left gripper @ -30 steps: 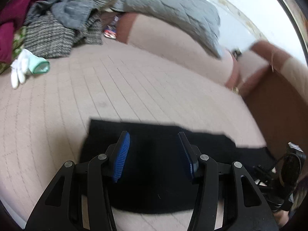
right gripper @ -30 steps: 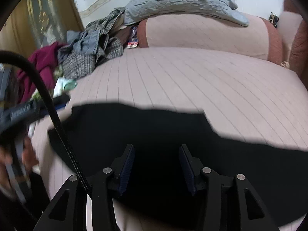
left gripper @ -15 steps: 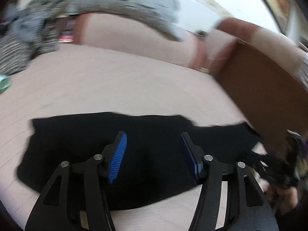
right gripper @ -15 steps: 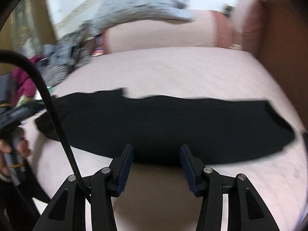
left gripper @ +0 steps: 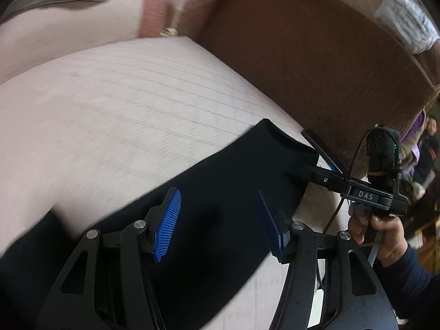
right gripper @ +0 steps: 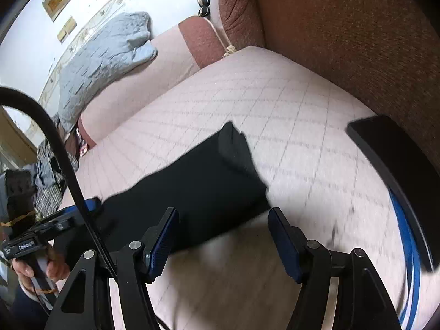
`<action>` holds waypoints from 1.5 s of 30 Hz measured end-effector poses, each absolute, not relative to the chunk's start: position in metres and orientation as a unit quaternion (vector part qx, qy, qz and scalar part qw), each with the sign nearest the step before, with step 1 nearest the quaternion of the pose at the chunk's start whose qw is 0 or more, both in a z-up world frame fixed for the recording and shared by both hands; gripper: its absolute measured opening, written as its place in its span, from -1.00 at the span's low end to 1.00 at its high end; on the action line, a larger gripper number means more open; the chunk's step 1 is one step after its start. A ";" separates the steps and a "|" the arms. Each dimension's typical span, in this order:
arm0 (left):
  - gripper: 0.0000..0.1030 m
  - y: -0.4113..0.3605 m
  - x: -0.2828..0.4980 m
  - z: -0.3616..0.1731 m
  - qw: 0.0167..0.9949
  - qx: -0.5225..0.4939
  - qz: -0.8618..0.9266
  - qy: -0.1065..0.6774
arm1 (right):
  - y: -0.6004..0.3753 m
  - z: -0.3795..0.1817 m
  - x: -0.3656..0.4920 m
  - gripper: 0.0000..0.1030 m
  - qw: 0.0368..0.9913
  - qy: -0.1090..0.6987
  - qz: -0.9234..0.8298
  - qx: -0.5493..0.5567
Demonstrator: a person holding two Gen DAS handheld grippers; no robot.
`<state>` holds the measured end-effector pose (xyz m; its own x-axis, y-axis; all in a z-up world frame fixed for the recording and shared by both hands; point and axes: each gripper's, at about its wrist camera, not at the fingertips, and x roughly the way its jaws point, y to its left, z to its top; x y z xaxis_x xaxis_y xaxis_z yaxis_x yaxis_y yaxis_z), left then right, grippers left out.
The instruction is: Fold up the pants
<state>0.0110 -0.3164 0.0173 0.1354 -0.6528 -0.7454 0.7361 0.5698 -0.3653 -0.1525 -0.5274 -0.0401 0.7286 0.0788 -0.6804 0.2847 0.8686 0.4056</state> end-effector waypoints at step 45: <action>0.04 -0.122 0.069 0.075 0.799 -0.203 -0.359 0.437 | -0.336 0.029 -0.110 -0.73 0.935 0.271 0.196 0.116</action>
